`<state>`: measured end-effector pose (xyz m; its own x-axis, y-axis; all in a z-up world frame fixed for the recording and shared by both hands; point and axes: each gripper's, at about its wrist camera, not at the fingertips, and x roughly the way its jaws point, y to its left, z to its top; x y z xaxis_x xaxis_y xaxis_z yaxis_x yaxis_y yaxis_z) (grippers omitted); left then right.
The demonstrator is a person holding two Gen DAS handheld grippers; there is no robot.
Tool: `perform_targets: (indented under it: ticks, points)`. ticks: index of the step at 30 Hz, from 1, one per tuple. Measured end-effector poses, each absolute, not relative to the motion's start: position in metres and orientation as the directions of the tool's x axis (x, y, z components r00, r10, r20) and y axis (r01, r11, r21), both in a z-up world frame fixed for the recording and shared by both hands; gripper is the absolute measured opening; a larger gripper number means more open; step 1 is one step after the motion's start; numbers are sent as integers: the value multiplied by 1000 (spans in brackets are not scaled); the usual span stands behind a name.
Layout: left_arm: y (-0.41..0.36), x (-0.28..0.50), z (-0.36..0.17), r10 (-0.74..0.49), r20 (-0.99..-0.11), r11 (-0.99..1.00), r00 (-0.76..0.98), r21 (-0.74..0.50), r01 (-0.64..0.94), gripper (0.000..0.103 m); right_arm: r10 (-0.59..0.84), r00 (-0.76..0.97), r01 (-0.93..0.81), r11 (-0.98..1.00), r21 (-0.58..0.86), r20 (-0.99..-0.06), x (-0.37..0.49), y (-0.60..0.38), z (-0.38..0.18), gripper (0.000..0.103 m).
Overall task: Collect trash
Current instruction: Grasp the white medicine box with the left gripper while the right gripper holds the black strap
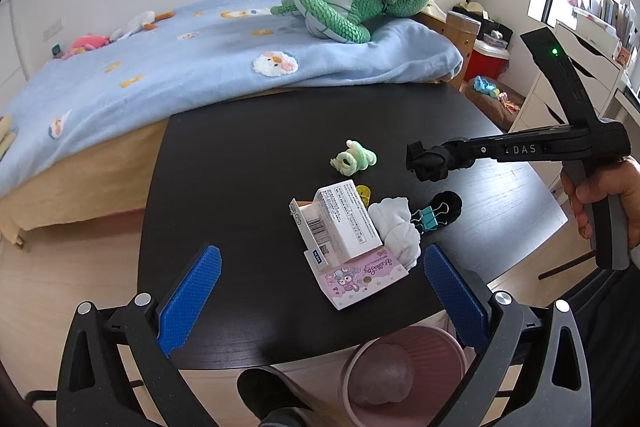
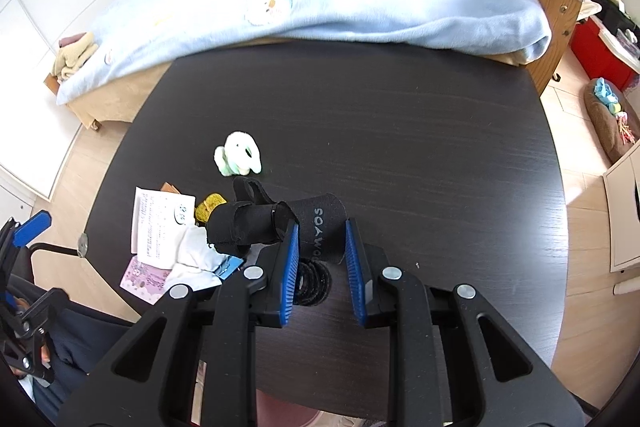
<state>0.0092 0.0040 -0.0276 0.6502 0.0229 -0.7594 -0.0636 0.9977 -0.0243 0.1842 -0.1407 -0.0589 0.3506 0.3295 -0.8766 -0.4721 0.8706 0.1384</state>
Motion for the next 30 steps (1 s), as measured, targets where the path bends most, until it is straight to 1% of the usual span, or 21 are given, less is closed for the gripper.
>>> perform_targets:
  ticks: [4,9,11,17,30]
  points:
    - [8,19,-25,13,-773,996,634,-46,-77,98,341,358,-471,870,148,-869,181,-146,-53,22]
    - [21,37,-37,28,-824,989,566,-60,-137,98,357,364,-467,869,164,-860,181,-153,-48,22]
    - [30,45,-44,20,-842,981,538,-88,-173,98,361,366,-467,868,166,-858,180,-155,-47,23]
    - [43,59,-65,72,-882,966,465,-55,-253,98,366,369,-469,867,168,-854,178,-157,-45,23]
    - [50,77,-88,69,-908,957,413,-58,-286,97,360,364,-466,869,167,-859,178,-157,-48,23]
